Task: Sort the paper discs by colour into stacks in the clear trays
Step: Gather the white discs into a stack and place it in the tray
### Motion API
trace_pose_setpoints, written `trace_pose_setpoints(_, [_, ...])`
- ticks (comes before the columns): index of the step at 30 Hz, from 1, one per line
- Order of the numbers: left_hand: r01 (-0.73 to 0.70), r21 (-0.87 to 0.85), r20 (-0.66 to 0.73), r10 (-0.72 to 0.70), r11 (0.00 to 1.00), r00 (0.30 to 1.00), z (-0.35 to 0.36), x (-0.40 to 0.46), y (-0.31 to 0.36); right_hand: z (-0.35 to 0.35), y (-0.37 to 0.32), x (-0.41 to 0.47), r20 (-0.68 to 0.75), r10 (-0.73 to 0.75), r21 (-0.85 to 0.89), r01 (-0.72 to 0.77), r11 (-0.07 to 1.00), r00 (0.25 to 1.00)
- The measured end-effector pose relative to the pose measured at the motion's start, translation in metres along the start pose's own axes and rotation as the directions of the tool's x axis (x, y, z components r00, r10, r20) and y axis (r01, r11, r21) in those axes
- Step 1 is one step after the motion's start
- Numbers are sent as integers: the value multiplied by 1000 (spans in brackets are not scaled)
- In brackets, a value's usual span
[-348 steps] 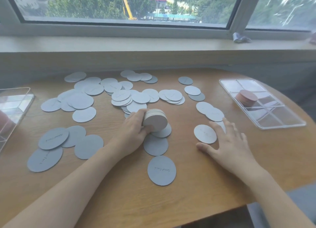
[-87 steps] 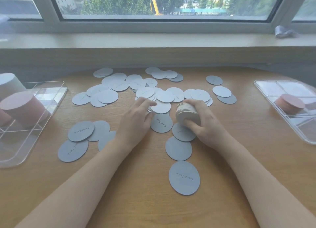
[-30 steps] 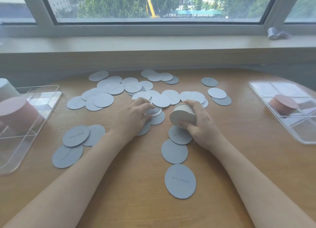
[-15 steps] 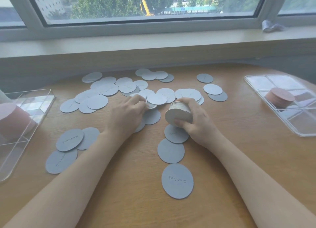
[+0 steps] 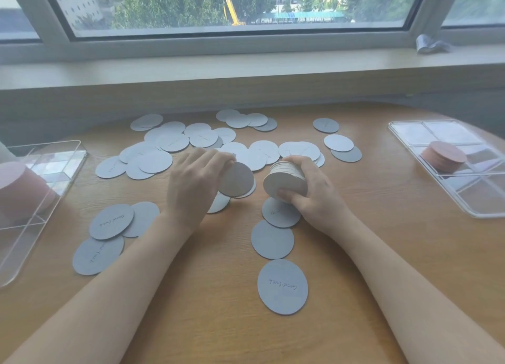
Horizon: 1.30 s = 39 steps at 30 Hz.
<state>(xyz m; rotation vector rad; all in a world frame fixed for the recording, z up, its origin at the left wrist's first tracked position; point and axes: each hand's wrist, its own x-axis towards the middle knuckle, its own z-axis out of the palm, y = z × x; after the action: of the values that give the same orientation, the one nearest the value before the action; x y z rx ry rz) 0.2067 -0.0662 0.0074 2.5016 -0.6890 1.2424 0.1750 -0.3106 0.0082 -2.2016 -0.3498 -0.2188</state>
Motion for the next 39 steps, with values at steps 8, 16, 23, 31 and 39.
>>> trace_pose_setpoints(8, [79, -150, 78, -68, 986, 995, 0, -2, 16, 4, 2, 1, 6, -36, 1, 36, 999, 999])
trace_pose_setpoints(16, [115, -313, 109, -85, 943, 990, -1, -5, 21, 6, 3, 2, 34, -25, 26, 24, 999, 999])
trace_pose_setpoints(23, [159, -374, 159, -106, 914, 982, 2, -5, 25, 5, 0, 0, 101, -30, 23, 28, 999, 994])
trace_pose_setpoints(31, [215, -575, 288, -50, 789, 956, 2, 0, 41, 8, -1, 0, 52, -110, -68, 113, 991, 993])
trace_pose_setpoints(39, [310, -71, 216, -289, 948, 933, 8, -5, -8, -1, 2, 2, -36, -78, -73, 75, 994, 996])
